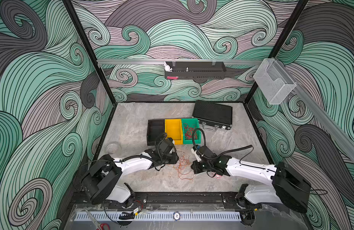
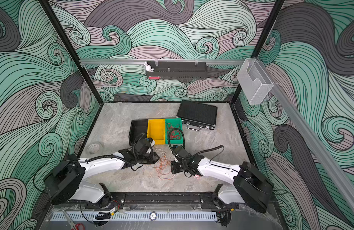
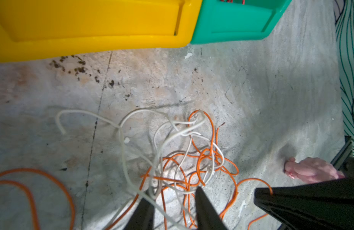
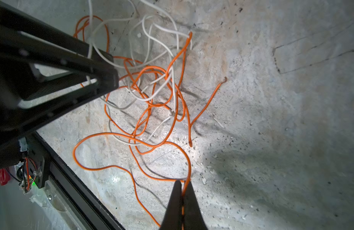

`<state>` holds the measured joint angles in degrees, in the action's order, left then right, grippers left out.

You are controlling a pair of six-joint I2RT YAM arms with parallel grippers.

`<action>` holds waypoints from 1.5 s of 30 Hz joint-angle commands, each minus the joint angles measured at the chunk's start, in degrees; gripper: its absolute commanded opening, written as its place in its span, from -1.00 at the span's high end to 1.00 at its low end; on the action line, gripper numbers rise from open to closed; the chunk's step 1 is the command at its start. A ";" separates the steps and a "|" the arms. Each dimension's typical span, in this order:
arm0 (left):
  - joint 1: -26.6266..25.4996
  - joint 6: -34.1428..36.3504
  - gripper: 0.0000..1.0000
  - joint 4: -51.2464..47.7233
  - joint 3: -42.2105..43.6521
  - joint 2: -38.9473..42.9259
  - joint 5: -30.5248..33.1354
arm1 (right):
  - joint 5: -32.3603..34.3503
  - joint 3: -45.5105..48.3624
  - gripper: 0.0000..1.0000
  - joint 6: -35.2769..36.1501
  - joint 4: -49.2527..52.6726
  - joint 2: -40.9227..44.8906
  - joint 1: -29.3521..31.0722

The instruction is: Untangle the cables

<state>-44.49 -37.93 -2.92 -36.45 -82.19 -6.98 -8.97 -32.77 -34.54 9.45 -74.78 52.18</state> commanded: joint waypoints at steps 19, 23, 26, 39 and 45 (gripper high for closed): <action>2.35 0.16 1.00 -3.98 1.52 3.90 4.87 | 15.53 -7.76 0.95 6.04 24.56 25.66 -3.97; 2.76 0.05 1.00 -4.69 2.04 4.85 5.14 | 17.01 -9.81 0.95 7.02 27.41 29.57 -6.76; 2.98 -0.19 1.00 -5.07 2.41 5.49 5.23 | 19.04 -11.50 0.96 7.55 29.63 31.70 -9.04; 3.89 -1.63 1.00 -6.75 3.77 8.27 6.98 | 28.39 -16.67 0.98 6.69 36.44 36.48 -17.10; 4.09 -2.01 1.00 -7.42 3.97 8.20 7.03 | 28.38 -18.36 0.98 8.49 36.43 35.05 -18.40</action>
<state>-40.99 -39.07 -8.25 -32.97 -74.72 -1.43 18.02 -49.21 -27.42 44.95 -39.48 34.39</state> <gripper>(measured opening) 0.049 0.050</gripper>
